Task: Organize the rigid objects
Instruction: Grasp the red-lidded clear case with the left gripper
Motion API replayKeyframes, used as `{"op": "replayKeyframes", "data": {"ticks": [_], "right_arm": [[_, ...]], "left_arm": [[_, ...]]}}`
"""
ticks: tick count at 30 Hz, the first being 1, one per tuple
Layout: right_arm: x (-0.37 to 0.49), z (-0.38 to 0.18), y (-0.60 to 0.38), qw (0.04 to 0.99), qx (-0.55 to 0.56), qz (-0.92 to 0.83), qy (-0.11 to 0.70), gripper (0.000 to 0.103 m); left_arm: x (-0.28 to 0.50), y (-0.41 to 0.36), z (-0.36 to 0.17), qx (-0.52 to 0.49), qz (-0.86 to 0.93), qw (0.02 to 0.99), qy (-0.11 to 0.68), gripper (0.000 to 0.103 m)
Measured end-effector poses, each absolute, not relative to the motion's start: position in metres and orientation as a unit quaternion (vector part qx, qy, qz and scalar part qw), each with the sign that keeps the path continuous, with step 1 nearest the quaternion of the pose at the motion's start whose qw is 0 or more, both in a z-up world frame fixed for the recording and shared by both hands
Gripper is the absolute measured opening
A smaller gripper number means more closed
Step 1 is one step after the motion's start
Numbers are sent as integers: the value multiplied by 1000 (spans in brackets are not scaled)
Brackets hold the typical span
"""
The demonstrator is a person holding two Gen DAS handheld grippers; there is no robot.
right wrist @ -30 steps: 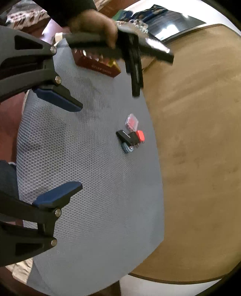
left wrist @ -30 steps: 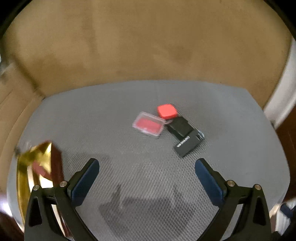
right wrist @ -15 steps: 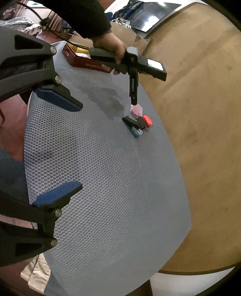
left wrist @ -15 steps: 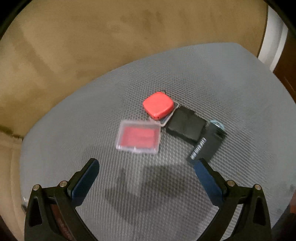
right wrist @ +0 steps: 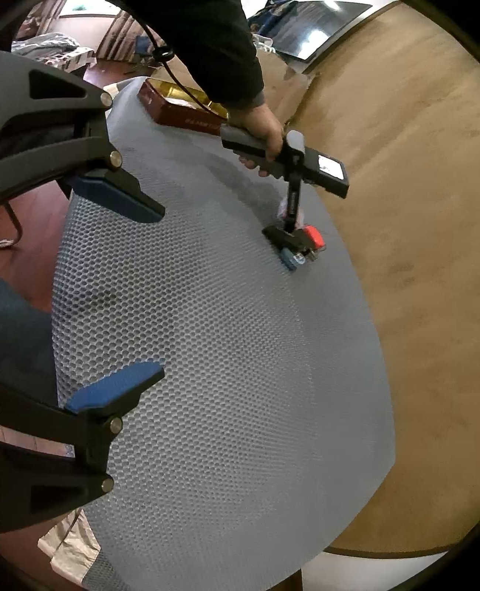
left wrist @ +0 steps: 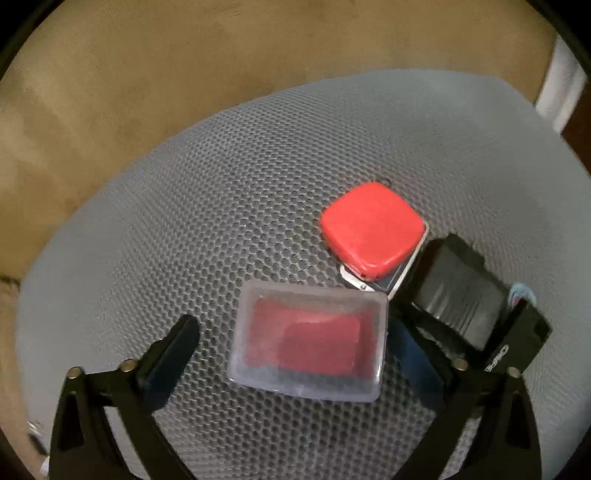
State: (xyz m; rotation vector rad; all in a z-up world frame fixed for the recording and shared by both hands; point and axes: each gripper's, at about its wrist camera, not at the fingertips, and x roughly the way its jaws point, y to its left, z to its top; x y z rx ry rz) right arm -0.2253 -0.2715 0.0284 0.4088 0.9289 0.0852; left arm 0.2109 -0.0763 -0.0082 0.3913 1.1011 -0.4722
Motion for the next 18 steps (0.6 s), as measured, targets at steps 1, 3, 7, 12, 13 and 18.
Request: {"op": "replayKeyframes", "data": {"ticks": [1,3,7,12,13,18], "right_arm": [[-225,29,-273,873,195,39,445,80],[-224,32,-273,874,195,38,443,80],[-224,39,-270,878,184,42,439,80],[-229,50,-248,886,155,61,433,80],[-230,50,-242,886,146,65,435,80],[-235,53,-214,888,102,83,441,80]], "left_arm": [[210,-73,-6,157,-233,808,518,71],[202,-72,-1,173,-212,817,507,71],[181,-70,11,193,-202,826,490,70],[146,-54,42,179,-191,841,473,71],[135,-49,50,177,-187,845,469,70],[98,-23,82,158,-155,860,459,71]]}}
